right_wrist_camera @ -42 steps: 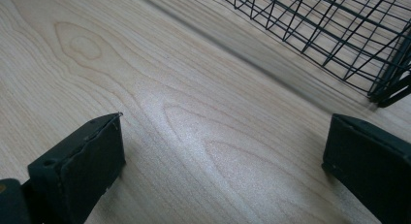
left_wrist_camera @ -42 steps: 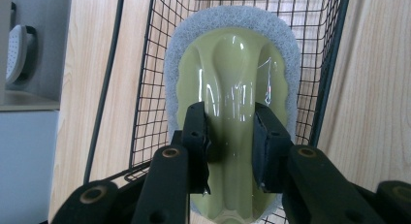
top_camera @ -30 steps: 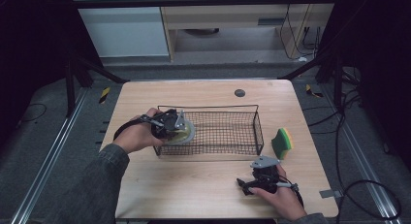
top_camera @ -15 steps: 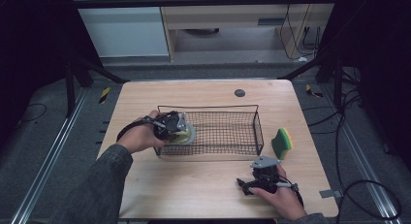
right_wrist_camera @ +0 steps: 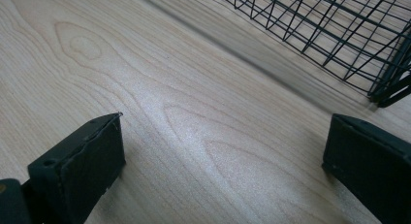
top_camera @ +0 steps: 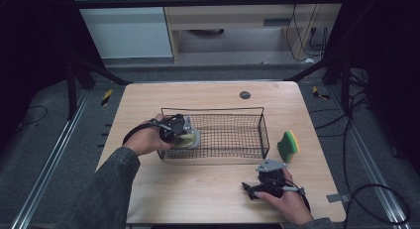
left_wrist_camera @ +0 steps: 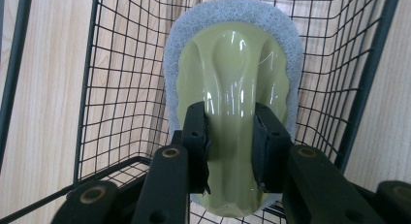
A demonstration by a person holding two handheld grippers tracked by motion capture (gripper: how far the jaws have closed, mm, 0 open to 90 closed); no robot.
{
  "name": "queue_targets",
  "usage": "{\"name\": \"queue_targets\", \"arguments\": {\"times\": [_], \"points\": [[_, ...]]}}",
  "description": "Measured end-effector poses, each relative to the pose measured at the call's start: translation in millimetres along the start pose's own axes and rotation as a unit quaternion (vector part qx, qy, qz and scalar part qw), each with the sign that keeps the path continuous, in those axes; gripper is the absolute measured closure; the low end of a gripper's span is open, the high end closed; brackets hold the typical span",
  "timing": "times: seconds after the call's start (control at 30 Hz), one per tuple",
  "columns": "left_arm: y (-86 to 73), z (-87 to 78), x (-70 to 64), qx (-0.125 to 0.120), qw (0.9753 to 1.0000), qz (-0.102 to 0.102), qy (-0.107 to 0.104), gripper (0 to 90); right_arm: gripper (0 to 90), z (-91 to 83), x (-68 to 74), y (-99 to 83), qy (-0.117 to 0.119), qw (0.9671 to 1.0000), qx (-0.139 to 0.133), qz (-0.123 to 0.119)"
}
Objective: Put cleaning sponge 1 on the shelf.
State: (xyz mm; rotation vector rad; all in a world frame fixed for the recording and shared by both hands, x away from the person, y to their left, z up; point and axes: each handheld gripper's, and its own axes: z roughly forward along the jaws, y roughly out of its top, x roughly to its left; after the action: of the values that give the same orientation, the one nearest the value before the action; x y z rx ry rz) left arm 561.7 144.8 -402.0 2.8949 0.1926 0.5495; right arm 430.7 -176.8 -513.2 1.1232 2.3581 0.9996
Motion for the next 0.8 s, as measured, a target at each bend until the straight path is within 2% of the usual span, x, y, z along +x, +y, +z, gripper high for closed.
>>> {"name": "queue_targets", "arguments": {"times": [0.4,0.57,0.8], "points": [[4.4,10.8,1.2,0.011,0.9999,-0.002,-0.003,70.4,1.3,0.2,-0.2,-0.1,-0.001,1.0,-0.001,-0.002],[5.8,16.1,4.2,0.012,0.9998,-0.01,-0.013,70.3,1.3,0.2,-0.3,-0.1,0.0,1.0,-0.001,-0.002],[9.7,22.0,3.5,0.019,0.9993,-0.01,-0.029,70.3,1.3,0.2,-0.4,-0.1,0.0,1.0,-0.001,-0.003]]}}
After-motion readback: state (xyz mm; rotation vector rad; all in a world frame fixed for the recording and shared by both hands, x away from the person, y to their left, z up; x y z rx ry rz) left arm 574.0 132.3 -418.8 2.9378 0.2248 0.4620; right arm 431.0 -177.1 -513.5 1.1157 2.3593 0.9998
